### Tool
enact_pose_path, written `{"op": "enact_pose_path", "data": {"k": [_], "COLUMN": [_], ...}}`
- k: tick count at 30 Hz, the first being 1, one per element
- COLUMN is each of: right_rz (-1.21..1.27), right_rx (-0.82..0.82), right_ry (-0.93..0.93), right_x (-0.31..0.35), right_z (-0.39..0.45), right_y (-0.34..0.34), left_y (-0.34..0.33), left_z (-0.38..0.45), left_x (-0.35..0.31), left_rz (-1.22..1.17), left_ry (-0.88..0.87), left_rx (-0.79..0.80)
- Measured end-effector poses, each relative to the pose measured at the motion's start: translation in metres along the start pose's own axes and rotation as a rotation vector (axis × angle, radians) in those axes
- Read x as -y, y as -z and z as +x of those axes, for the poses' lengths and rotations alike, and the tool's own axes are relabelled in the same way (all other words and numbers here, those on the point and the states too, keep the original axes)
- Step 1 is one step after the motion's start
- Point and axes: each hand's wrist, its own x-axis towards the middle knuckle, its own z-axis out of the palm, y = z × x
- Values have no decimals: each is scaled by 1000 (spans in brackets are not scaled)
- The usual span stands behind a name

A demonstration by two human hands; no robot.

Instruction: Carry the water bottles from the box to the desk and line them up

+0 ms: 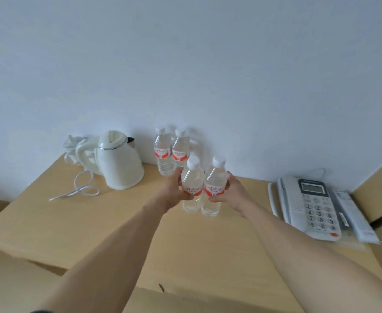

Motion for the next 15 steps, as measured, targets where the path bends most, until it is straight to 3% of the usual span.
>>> {"op": "enact_pose_path", "data": {"k": [5, 15], "right_rz": [-261, -283], "right_rx": [-125, -183], "right_ry": [20, -9], "right_x": [6, 2], "right_z": [6, 18], "right_y": [-5, -10], "left_y": [8, 9], "left_z": [23, 50], "left_x": [2, 11], "left_rz": [178, 251], "left_ry": [-67, -61], "left_rx": [77, 115]}}
